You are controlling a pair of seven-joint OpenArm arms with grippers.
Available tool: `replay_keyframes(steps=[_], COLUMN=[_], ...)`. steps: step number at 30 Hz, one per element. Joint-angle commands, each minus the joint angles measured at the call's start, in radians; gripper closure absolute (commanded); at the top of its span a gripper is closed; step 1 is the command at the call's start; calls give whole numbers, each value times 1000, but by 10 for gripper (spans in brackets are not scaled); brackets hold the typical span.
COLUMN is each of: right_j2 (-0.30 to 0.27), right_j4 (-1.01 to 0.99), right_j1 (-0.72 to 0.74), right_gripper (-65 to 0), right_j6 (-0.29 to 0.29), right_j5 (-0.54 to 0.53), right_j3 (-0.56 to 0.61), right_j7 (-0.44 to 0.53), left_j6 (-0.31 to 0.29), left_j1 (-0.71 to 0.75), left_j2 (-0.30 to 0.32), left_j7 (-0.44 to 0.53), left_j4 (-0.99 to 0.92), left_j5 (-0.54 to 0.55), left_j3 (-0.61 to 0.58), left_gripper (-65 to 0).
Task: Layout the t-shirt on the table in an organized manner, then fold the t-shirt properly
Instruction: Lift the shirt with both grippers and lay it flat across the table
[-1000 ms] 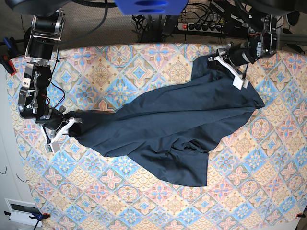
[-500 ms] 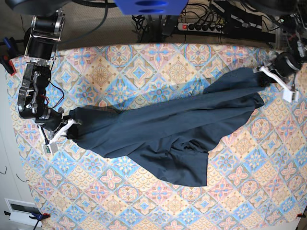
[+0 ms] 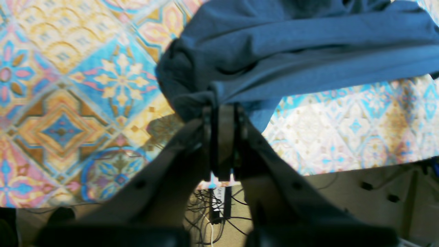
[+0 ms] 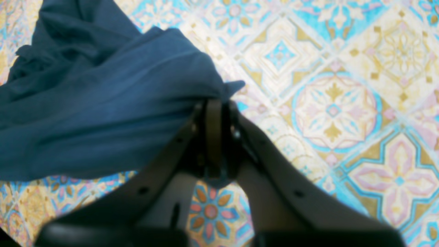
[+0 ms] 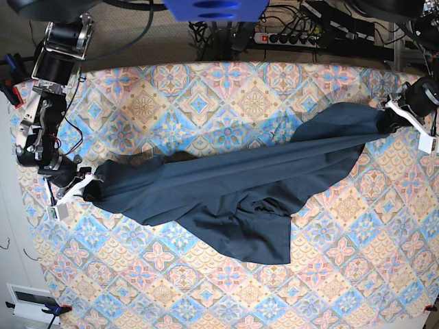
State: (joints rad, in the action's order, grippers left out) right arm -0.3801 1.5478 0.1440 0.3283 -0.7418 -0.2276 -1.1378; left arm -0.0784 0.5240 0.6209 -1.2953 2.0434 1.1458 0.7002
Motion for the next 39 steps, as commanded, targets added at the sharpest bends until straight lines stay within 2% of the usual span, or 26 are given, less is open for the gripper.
replay_keyframes(steps=[1,6,11,13,16,22,27,32,39], right_j2=[-21,-21,-21,-21,-21,-21,-23,-23,-23], right_j4=[20,18,16,9,9,-19,-198,-363,-565], right_j1=[26,27,27,27,67,211,432,670,932], right_gripper=[-5,-5,-5,-5,-5,-5,-6,-6,-6], right_j6=[-4,-4,-1,55,124,128,128,128,128], right_j5=[-28,-123,-256,-315,-344,-347,-347,-341,-339], right_j3=[-11,-16,-103,-143,-172,-149,-65,41,121], right_j7=[34,35,31,32,31,31,31,38,104], left_j6=[2,2,2,2,2,2,2,2,2], left_j1=[0,-25,-173,-261,-362,-649,-910,-1183,-1473], left_j2=[24,24,21,15,4,-25,0,1,-37], left_j7=[23,29,29,29,27,24,29,35,167], left_j4=[10,10,10,10,7,3,-92,-312,-577], left_j5=[-7,-7,0,0,1,-10,-140,-223,-306], left_j3=[16,17,17,17,17,-1,-208,-399,-633], left_gripper=[0,0,0,0,0,0,0,0,0])
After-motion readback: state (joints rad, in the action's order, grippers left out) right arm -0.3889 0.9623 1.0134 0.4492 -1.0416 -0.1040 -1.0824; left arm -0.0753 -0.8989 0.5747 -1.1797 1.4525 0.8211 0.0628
